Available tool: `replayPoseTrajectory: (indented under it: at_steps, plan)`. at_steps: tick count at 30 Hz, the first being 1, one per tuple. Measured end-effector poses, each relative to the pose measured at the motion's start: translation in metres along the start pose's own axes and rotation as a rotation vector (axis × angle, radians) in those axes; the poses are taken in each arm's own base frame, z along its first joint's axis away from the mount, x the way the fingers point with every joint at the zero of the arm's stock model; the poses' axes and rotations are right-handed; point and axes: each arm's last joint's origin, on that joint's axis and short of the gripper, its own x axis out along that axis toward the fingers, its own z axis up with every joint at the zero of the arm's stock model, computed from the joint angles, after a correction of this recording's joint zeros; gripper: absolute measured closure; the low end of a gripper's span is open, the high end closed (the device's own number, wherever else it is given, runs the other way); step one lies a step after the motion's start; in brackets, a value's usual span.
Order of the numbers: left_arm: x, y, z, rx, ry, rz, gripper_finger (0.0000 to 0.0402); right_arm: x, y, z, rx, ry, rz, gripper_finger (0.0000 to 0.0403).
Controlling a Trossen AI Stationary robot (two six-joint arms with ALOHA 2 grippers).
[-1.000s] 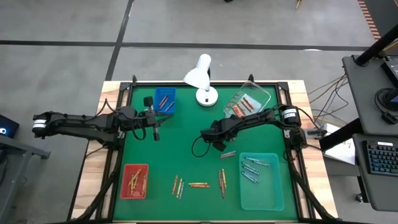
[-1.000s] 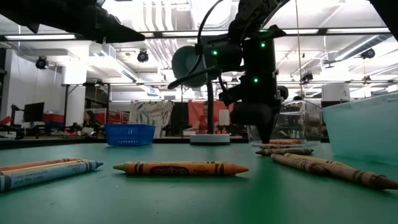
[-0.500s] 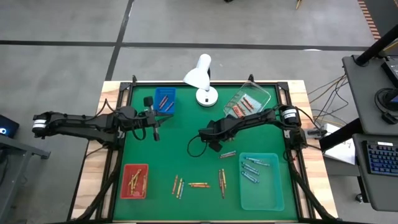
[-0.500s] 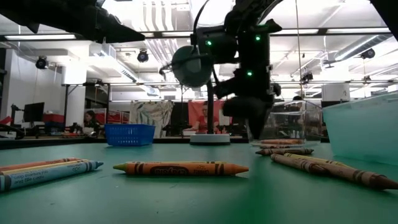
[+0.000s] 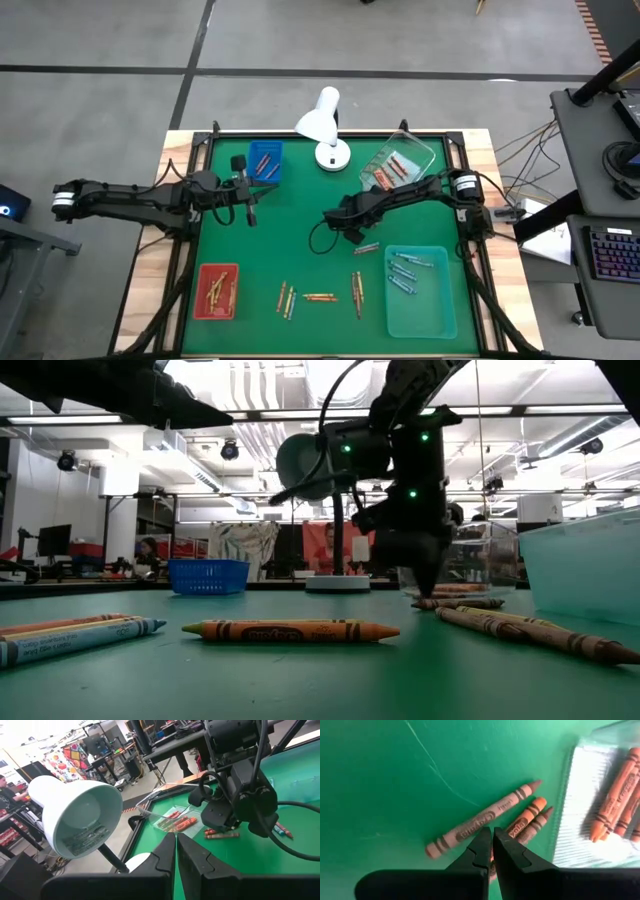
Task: Sort crayons
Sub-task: Put the brown crayon into the blue bin
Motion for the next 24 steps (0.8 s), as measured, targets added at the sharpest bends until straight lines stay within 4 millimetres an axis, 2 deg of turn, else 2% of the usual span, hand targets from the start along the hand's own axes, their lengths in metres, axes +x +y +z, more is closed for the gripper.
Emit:
replayPoseTrajectory:
  at_steps: [8, 17, 24]
  plan:
    - [0.000, 0.001, 0.002, -0.001, -0.006, 0.003, 0.0402, -0.005, 0.004, 0.008, 0.027, -0.057, 0.060, 0.0394]
    - [-0.001, 0.004, 0.008, 0.004, -0.024, 0.011, 0.0402, -0.029, 0.003, 0.022, 0.055, -0.094, 0.102, 0.0394]
    - [-0.001, 0.005, 0.011, 0.003, -0.030, 0.014, 0.0401, -0.045, -0.006, 0.029, 0.137, -0.039, 0.130, 0.0394]
